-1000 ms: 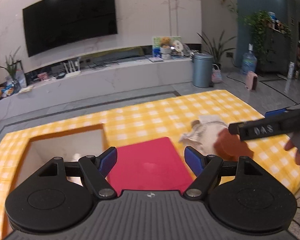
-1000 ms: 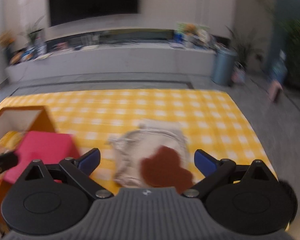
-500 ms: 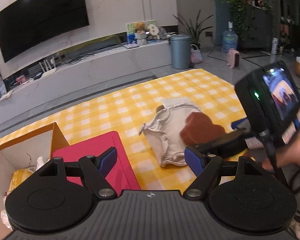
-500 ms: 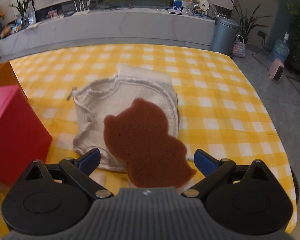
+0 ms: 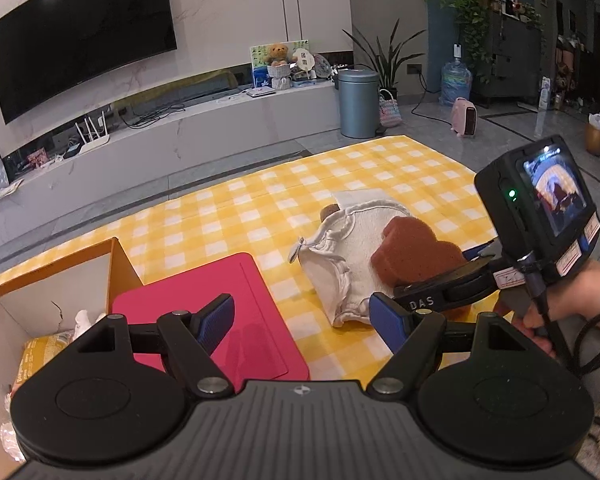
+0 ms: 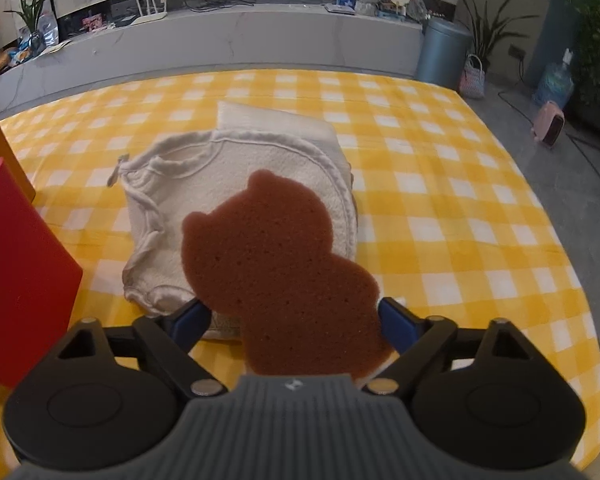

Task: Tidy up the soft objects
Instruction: 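Grasp the brown bear-shaped sponge with the right gripper and lift it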

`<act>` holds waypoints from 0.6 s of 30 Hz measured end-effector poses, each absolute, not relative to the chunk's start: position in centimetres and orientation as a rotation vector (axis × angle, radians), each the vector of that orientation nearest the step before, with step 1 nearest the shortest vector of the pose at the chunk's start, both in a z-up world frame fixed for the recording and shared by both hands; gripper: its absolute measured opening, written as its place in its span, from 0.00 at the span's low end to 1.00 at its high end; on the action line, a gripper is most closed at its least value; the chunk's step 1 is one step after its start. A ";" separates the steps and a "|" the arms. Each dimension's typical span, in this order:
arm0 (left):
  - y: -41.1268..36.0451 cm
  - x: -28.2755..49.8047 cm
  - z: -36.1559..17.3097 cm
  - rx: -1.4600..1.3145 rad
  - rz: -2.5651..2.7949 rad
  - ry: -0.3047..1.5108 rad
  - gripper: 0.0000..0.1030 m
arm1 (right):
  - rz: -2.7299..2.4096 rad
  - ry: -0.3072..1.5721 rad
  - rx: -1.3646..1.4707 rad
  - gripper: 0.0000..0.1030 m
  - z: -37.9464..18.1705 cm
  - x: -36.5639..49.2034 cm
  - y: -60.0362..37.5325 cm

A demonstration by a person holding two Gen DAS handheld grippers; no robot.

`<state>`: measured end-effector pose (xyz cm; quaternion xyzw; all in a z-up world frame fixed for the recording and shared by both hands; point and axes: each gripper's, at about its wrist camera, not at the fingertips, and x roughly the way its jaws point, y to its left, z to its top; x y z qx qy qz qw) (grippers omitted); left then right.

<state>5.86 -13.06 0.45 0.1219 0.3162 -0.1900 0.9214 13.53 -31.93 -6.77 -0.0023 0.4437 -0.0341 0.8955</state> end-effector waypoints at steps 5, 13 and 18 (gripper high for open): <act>-12.8 6.0 0.6 0.251 -0.392 0.648 0.87 | -0.095 0.949 0.012 0.66 -5.9 12.2 -32.2; -11.4 6.4 1.5 0.205 -0.375 0.640 0.87 | 0.000 1.073 0.050 0.67 -5.5 8.2 -31.4; -11.2 6.6 1.5 0.204 -0.375 0.641 0.87 | 0.002 1.117 -0.024 0.69 -7.0 9.0 -29.8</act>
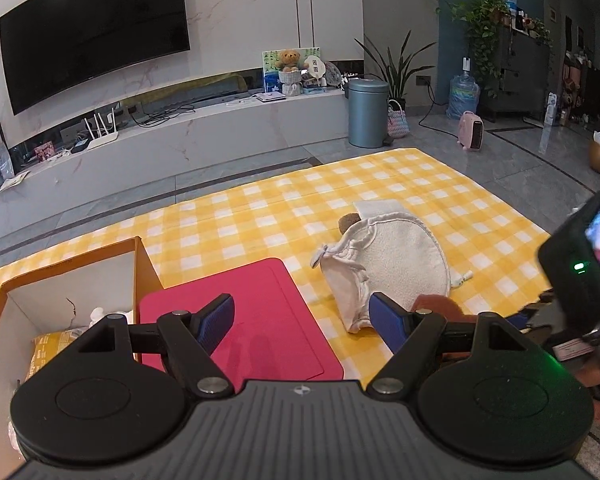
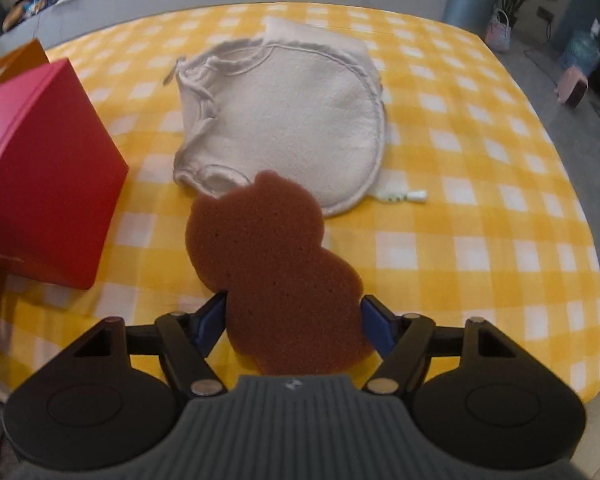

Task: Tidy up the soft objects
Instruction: 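Grasp the brown bear-shaped sponge with the right gripper and lift it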

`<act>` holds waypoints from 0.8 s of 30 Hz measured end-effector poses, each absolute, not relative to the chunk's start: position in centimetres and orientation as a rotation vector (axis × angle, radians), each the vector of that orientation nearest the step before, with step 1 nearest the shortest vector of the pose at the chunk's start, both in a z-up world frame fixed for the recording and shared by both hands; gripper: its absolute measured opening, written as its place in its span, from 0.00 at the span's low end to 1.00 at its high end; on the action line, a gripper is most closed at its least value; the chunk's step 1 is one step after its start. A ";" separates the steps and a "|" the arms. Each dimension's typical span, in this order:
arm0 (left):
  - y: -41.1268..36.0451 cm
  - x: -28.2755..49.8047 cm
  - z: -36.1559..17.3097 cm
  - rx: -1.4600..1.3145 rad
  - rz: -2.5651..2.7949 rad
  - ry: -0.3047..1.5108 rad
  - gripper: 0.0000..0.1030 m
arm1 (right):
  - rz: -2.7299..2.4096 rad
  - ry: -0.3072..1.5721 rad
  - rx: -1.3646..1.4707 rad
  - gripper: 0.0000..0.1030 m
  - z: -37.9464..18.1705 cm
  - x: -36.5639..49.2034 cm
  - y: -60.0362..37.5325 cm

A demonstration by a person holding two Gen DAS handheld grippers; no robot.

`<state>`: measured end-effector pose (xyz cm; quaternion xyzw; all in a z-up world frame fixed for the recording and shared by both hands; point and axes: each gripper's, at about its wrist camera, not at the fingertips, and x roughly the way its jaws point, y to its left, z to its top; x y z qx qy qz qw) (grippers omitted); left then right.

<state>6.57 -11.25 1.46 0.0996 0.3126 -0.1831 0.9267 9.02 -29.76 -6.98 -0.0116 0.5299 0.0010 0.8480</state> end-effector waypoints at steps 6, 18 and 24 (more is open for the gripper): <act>-11.2 6.4 1.4 0.208 -0.375 0.642 0.87 | 0.032 1.131 -0.082 0.74 -8.0 9.7 -29.0; -12.6 5.6 0.9 0.270 -0.370 0.632 0.87 | 0.070 1.103 -0.085 0.71 -7.8 10.0 -29.2; -13.8 5.3 1.5 0.298 -0.342 0.644 0.87 | 0.007 0.992 -0.045 0.71 -4.2 8.0 -31.7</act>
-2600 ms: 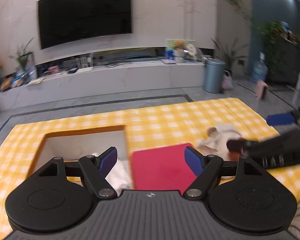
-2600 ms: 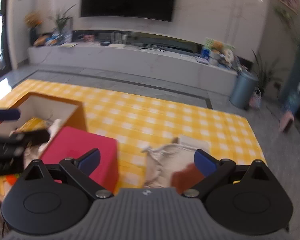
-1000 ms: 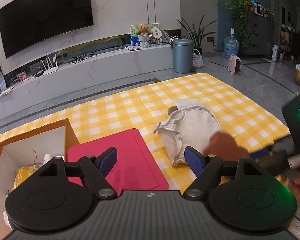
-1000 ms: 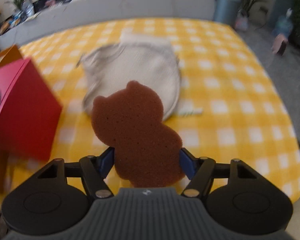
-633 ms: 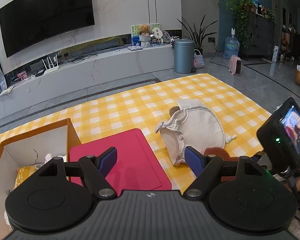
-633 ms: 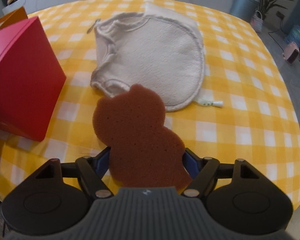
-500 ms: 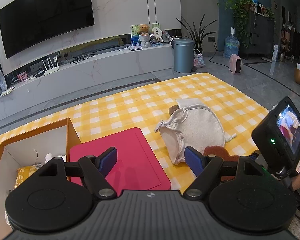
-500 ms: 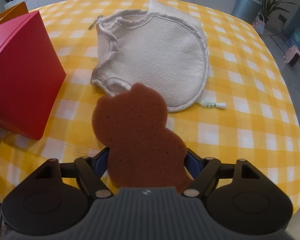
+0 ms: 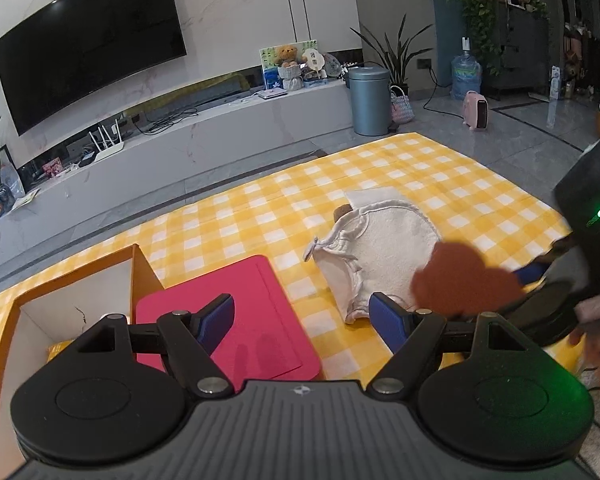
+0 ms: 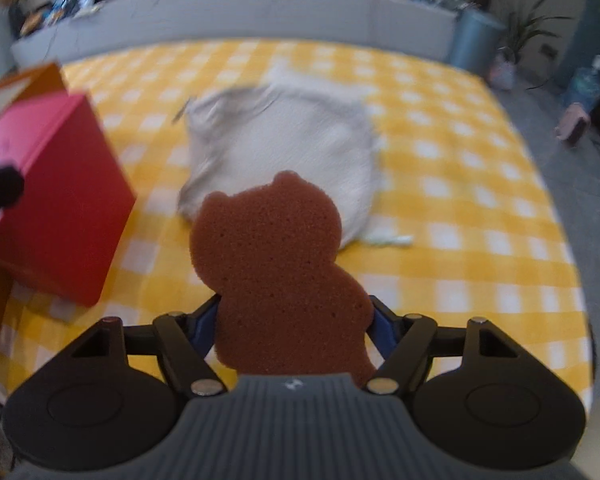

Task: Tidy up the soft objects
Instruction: 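Grasp the brown bear-shaped sponge with the right gripper and lift it, then grasp the beige cloth bag with the left gripper and lift it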

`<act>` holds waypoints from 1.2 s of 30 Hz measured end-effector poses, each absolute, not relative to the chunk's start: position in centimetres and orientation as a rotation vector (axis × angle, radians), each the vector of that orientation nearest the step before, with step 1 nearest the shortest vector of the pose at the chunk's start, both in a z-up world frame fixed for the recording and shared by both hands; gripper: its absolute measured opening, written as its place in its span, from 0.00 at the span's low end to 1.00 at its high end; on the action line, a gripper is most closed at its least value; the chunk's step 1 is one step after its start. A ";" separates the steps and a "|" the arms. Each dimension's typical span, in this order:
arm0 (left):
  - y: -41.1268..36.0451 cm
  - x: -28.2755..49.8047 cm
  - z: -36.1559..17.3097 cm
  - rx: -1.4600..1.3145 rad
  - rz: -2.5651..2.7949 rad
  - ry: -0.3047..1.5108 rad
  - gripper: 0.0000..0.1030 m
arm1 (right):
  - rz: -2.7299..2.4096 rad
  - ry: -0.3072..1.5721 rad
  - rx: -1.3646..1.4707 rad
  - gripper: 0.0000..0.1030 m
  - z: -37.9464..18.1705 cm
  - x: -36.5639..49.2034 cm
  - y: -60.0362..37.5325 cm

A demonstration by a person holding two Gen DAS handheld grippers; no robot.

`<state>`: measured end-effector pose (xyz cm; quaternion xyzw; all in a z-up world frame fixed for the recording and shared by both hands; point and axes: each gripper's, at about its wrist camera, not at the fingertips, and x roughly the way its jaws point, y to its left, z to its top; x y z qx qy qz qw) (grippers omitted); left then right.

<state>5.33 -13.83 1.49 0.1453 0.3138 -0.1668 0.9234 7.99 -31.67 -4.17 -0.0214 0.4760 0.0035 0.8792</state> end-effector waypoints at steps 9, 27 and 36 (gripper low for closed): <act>-18.4 6.0 1.4 0.328 -0.375 0.693 0.87 | -0.125 0.894 0.017 0.71 -1.1 6.7 -36.5; -23.6 16.4 -6.1 0.180 -0.284 0.980 0.88 | -0.114 0.843 0.142 0.71 -1.3 7.7 -39.9; -22.0 18.2 -7.7 0.011 -0.299 1.036 0.64 | -0.093 0.845 0.161 0.71 -1.6 7.9 -40.0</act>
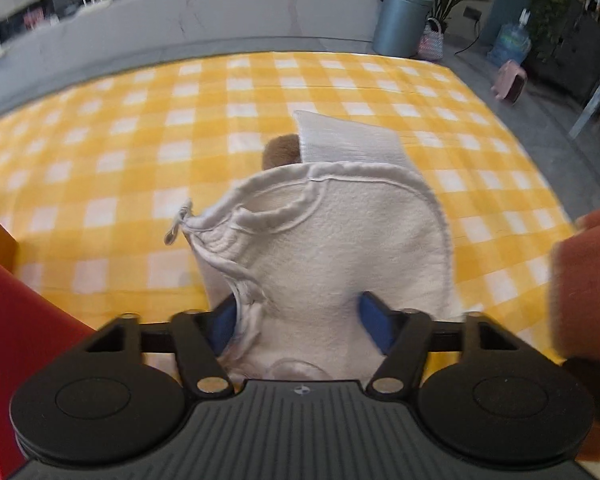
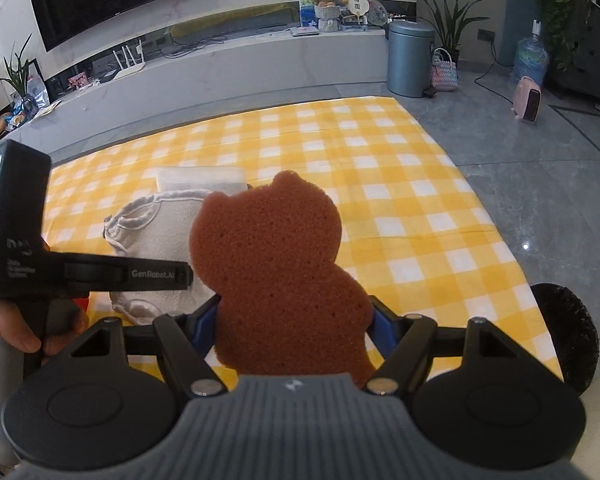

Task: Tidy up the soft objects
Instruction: 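Grasp the beige cloth bag with the left gripper and lift it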

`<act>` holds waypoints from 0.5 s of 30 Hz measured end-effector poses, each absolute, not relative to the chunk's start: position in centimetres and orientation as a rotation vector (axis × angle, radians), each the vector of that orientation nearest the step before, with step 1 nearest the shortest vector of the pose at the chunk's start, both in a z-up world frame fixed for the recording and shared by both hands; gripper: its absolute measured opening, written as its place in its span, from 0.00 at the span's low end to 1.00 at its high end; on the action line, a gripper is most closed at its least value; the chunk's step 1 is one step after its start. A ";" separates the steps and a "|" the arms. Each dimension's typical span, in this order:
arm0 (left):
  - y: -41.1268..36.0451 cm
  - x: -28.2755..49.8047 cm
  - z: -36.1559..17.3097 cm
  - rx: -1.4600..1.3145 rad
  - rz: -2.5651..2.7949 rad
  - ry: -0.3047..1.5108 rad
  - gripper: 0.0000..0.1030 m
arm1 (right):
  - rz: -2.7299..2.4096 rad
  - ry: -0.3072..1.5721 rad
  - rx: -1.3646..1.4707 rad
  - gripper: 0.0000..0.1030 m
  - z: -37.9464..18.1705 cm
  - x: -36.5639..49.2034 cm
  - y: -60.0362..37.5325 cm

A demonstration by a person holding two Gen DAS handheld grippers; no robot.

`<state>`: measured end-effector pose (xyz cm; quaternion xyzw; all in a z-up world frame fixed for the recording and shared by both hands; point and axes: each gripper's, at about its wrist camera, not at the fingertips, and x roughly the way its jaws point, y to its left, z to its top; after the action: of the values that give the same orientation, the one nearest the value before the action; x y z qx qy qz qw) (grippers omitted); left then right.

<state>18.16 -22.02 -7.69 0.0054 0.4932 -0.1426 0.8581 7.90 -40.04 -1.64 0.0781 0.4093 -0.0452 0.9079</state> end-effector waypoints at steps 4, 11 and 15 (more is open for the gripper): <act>-22.5 17.5 -7.2 0.064 -0.337 1.024 0.38 | -0.102 0.853 0.149 0.71 -1.8 8.2 -39.8; -22.5 14.8 -4.3 0.134 -0.429 0.959 0.14 | -0.091 0.847 0.139 0.71 -1.6 8.1 -39.4; -22.0 13.1 -2.3 0.139 -0.485 0.925 0.14 | -0.109 0.857 0.144 0.71 -1.8 8.1 -39.6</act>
<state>13.06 -21.97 -2.30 0.0664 0.4413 -0.2313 0.8645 8.12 -39.63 -1.80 0.0698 0.4148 -0.0526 0.9057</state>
